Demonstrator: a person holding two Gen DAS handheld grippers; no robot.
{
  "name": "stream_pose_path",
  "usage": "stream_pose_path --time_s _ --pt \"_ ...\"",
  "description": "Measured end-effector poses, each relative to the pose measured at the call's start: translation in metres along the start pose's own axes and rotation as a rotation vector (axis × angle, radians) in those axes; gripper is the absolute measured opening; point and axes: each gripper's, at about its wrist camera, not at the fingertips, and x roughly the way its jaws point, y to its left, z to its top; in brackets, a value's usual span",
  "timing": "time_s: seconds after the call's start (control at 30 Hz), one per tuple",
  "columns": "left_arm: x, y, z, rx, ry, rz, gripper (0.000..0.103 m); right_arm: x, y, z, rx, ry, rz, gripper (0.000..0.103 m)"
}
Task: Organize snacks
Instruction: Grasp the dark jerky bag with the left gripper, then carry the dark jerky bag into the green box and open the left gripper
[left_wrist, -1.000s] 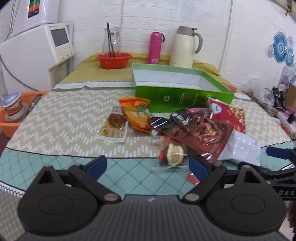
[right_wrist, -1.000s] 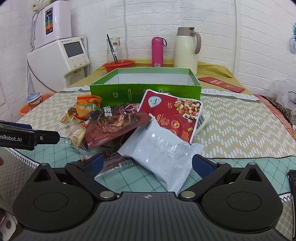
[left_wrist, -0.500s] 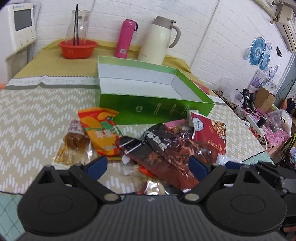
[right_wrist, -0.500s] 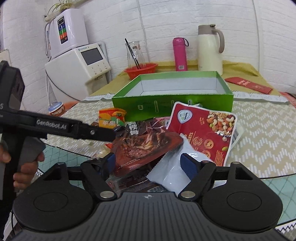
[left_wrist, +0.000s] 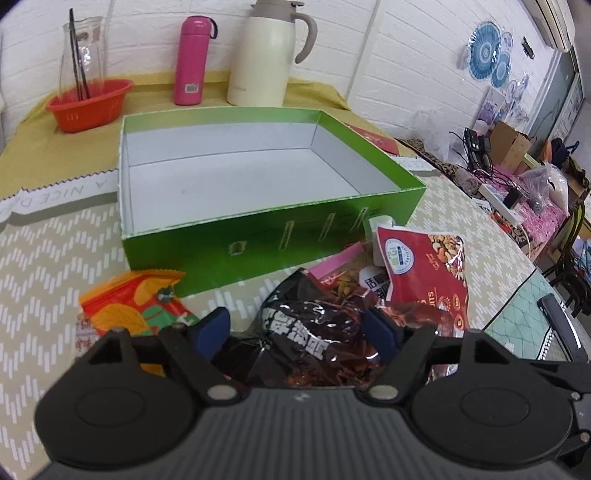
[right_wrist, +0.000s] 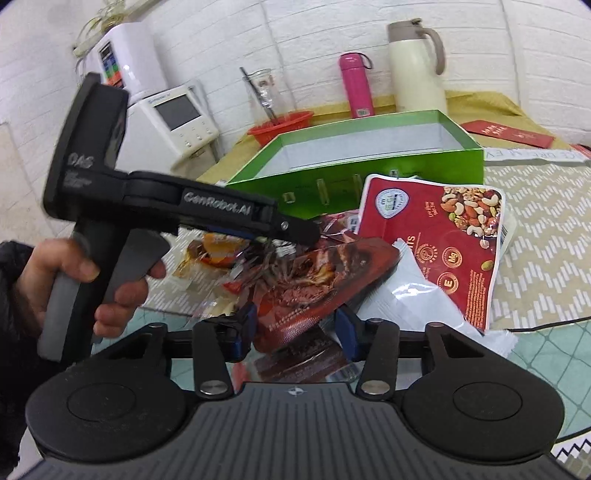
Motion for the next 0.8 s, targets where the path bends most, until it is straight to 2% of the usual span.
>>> stream_pose_path --time_s 0.03,0.1,0.13,0.17,0.2,0.23,0.33,0.47,0.53,0.57,0.6,0.63,0.7,0.8 --pt "0.0 -0.002 0.001 0.018 0.005 -0.001 0.067 0.002 -0.002 0.001 0.007 -0.002 -0.01 0.078" --pt "0.001 -0.004 0.002 0.038 0.011 0.0 0.066 0.007 -0.004 0.0 0.014 -0.004 -0.034 0.074" --pt "0.001 -0.005 0.003 0.045 0.01 0.011 0.067 0.009 -0.006 0.0 0.017 -0.007 -0.034 0.066" --pt "0.001 -0.005 0.003 0.054 0.007 0.02 0.071 0.01 -0.008 -0.001 0.021 -0.008 -0.038 0.06" --pt "0.002 -0.006 0.003 0.066 0.001 0.043 0.081 0.007 -0.008 -0.001 0.026 -0.013 -0.04 0.059" --pt "0.004 -0.006 0.002 0.073 0.002 0.063 0.087 0.004 -0.008 -0.002 0.028 -0.015 -0.035 0.059" --pt "0.009 0.0 0.002 0.059 0.019 0.037 0.094 0.0 -0.008 -0.005 0.017 -0.003 -0.042 0.06" --pt "0.013 0.006 0.005 0.03 0.026 0.022 0.095 0.001 -0.012 -0.007 0.017 0.0 -0.041 0.059" --pt "0.014 0.006 0.004 0.027 0.039 0.016 0.095 0.005 -0.011 -0.005 0.014 -0.001 -0.055 0.063" --pt "0.014 0.005 0.004 0.029 0.044 0.01 0.094 0.006 -0.011 -0.005 0.01 0.0 -0.066 0.065" --pt "0.012 0.005 0.004 0.027 0.048 -0.023 0.078 0.008 -0.01 -0.005 0.001 -0.002 -0.08 0.065" --pt "0.01 0.005 0.004 0.01 0.052 -0.057 0.067 0.011 -0.011 -0.005 -0.007 -0.001 -0.087 0.065" --pt "0.007 -0.001 0.001 0.026 0.044 -0.02 0.067 0.011 -0.013 -0.005 0.001 0.001 -0.078 0.066" --pt "0.002 -0.005 -0.004 0.008 0.028 0.0 0.066 0.008 -0.01 -0.004 -0.025 -0.002 -0.092 0.062"
